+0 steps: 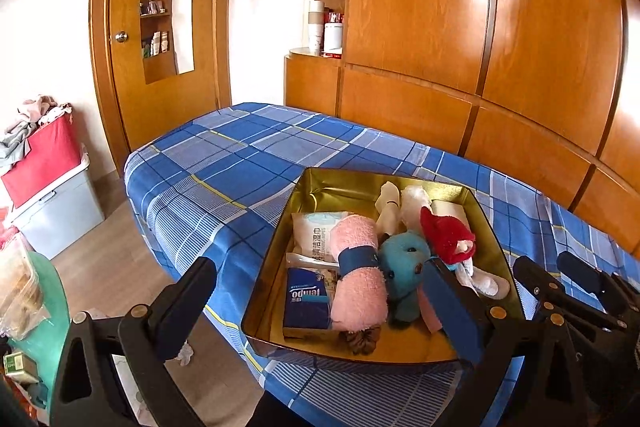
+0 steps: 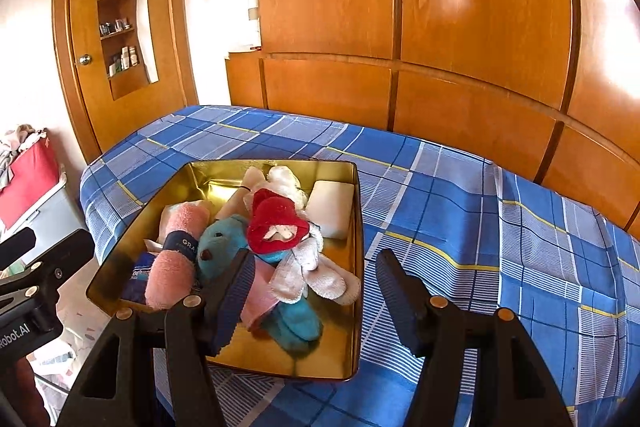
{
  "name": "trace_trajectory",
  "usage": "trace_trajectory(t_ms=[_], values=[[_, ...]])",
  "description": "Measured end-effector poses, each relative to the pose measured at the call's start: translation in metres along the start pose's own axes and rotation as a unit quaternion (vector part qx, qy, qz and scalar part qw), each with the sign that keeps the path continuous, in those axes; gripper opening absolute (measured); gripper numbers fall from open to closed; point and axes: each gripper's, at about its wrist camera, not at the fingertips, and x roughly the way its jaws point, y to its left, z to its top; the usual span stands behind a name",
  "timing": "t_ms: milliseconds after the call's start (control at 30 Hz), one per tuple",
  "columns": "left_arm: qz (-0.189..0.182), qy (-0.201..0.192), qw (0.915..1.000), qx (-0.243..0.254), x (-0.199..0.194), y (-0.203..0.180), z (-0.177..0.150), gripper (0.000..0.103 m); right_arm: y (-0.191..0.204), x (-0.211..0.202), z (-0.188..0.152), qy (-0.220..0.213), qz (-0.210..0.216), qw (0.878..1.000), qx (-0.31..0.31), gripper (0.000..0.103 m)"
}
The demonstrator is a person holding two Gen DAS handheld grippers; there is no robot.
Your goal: Organize soft objects
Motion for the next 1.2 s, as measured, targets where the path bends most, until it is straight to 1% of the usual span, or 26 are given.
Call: trace_trajectory(t_ms=[1200], values=[[0.001,0.005,1.0000,-0.002,0.0010,0.0018,-0.0016,0.103,0.0064,0.0003,-0.0035,0.003,0.006,1.000,-0.003,0.064]])
